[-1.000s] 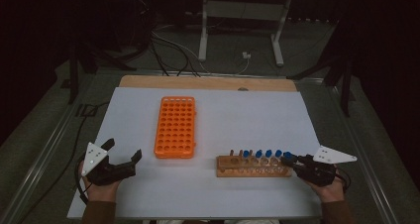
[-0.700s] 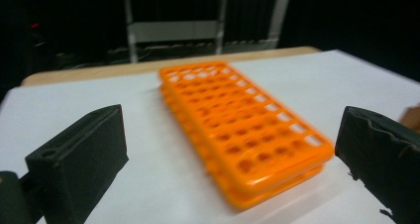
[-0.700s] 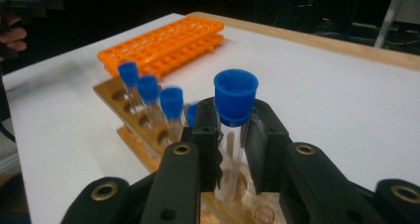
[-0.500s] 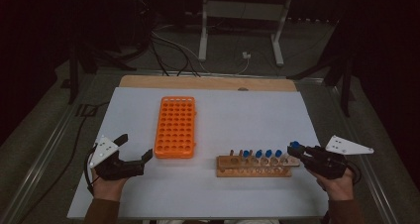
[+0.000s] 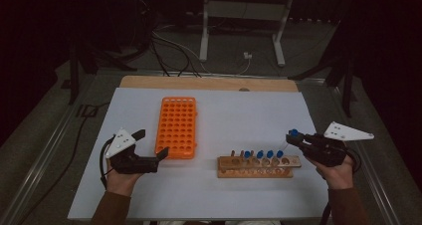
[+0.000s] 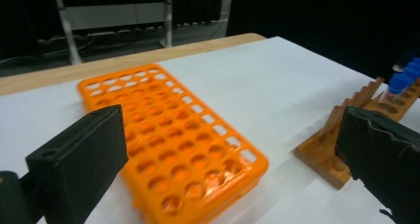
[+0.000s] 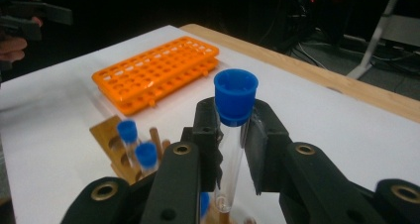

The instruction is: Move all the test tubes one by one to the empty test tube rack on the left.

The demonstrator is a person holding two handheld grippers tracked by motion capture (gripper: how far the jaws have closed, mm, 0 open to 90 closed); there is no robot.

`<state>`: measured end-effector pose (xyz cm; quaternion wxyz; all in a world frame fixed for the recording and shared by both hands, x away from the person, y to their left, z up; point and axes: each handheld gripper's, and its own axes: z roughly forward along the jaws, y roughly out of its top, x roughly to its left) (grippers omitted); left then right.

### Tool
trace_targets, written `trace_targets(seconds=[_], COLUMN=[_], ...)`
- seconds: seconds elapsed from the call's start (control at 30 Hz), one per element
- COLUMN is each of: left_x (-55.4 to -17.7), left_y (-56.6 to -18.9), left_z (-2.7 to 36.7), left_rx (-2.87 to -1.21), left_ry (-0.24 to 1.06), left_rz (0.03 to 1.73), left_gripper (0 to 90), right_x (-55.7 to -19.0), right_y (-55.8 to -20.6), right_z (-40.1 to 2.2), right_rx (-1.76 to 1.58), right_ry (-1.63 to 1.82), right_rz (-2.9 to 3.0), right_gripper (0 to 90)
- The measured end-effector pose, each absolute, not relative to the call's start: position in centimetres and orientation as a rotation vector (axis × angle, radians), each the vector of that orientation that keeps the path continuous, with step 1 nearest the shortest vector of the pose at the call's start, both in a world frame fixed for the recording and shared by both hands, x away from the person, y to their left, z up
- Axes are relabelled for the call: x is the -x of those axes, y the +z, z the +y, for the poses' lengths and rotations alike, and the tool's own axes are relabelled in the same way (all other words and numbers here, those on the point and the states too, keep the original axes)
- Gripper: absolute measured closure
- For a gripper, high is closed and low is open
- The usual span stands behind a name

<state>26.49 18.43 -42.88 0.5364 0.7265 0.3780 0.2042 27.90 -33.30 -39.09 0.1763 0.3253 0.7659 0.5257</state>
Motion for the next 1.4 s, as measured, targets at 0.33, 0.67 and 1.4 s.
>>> trace_targets(seconds=[0.33,0.67,1.4], left_x=[-27.7,-28.7,-30.4], left_y=[-42.9,-41.5,-42.0], left_z=[15.4,11.0,4.0], left_rx=[-1.748,-1.734,-1.782], left_ry=[0.464,0.444,0.307], left_rz=[0.846,0.747,0.602], left_gripper=[0.7,7.5,64.7], right_x=[-29.5,-30.9,-32.0], right_y=[-38.9,-37.9,-37.8], right_z=[-29.2,-24.3,-18.4], right_rx=[-0.892,-0.814,-0.746], right_ry=[1.565,1.568,1.602], right_rz=[2.165,2.246,2.336], right_gripper=[76.2,76.2,76.2])
